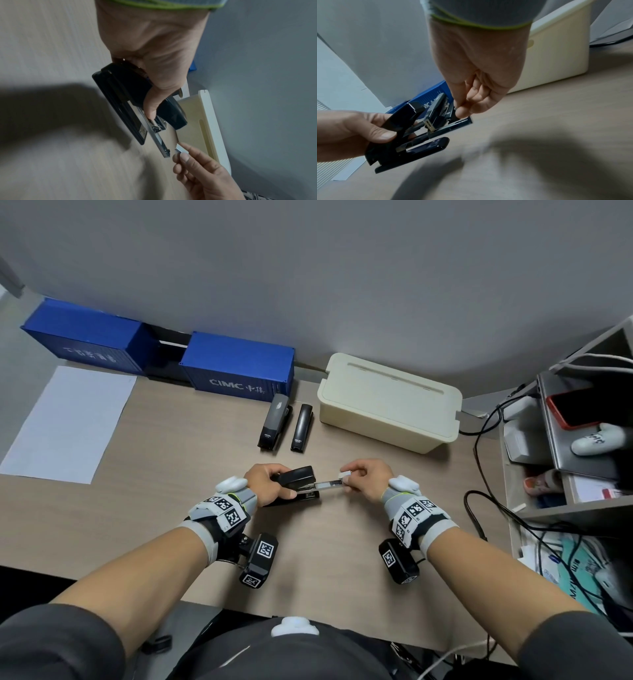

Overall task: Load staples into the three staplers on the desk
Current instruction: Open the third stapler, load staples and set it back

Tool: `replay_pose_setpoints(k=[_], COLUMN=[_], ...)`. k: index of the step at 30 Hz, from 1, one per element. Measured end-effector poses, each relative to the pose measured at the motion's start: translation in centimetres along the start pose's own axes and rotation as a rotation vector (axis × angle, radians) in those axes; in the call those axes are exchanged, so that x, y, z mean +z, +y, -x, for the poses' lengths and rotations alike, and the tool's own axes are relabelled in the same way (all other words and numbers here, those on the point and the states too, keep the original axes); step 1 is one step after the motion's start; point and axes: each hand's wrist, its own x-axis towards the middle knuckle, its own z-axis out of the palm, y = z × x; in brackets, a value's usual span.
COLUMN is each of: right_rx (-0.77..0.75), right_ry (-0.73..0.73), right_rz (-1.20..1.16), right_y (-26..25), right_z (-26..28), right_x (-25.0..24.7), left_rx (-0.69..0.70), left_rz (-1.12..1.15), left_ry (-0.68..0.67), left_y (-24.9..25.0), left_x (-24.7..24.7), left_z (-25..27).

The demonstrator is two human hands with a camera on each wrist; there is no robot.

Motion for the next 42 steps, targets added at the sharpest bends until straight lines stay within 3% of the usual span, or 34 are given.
replay_pose_setpoints(k=[7, 22, 28, 37, 42], right_rx=[-0.087, -0.066, 0.071, 0.07, -0.019], right_ry=[0.014, -0.054, 0.141, -0.045, -0.088], right_rz=[0.227, 0.277, 0.115, 0.012, 0.03], right_y=[-0.4, -0.3, -0.9, -3.4, -6.2], right_z=[0.1, 0.3, 0.0, 1.0, 1.5], right_x=[0.1, 0.7, -0.2, 1.8, 3.7], left_rx=[0.002, 0.018, 0.024, 0.053, 0.107], left_rz=[0.031, 0.095, 0.144, 0.162, 0.182], left_ry=[0.003, 0.004, 0.041, 0.171, 0.274], left_y=[0.5, 0.8, 0.9, 1.8, 3.4], left_x=[-0.3, -0.4, -0.6, -0.6, -1.0], left_z=[0.4, 1.0, 1.2, 1.6, 2.0])
